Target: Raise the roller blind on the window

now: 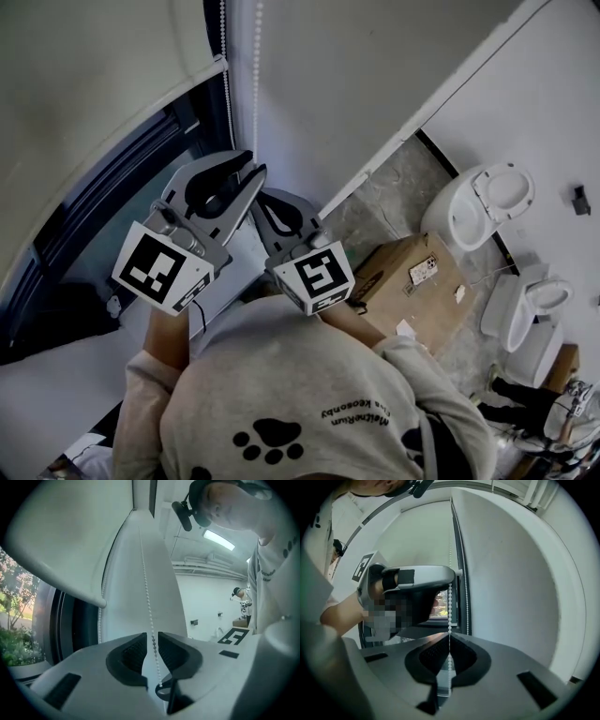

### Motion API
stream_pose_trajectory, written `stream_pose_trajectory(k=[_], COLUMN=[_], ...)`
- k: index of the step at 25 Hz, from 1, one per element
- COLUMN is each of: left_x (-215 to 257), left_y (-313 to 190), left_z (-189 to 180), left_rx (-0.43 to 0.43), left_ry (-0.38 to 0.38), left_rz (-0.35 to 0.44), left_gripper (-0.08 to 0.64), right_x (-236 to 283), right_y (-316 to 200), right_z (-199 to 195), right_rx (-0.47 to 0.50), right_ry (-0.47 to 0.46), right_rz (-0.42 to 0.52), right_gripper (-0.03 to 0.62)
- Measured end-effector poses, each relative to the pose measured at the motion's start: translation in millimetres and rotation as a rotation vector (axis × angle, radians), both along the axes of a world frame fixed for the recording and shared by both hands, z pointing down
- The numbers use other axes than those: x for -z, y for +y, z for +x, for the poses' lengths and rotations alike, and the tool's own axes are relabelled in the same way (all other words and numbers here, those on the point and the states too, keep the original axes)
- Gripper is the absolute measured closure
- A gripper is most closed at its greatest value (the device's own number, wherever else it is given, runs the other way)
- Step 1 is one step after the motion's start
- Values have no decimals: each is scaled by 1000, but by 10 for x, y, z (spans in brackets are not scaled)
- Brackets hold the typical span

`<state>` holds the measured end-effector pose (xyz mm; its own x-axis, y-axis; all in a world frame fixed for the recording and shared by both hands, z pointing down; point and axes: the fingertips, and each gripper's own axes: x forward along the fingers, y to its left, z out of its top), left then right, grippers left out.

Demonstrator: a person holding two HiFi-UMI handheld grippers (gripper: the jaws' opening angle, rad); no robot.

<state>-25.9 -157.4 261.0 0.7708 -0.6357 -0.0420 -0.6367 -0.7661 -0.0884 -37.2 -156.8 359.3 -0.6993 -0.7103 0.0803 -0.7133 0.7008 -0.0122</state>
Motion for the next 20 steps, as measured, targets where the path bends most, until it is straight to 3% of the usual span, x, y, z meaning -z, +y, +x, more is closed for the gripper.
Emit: stream_pose_trajectory(k=[5, 20], left_x=[20, -343], left_y=[-5, -22], left_z=[15, -60], left_rx=[1, 14], left_ry=[-3, 76], left_rz=[-7, -89], left_gripper=[541, 547], right_x=[3, -360], right_y=[4, -8], right_z=[-1, -20], right_rx=[2, 4], right_ry=[0, 37], right_rz=[6, -61], right_gripper=[583, 583])
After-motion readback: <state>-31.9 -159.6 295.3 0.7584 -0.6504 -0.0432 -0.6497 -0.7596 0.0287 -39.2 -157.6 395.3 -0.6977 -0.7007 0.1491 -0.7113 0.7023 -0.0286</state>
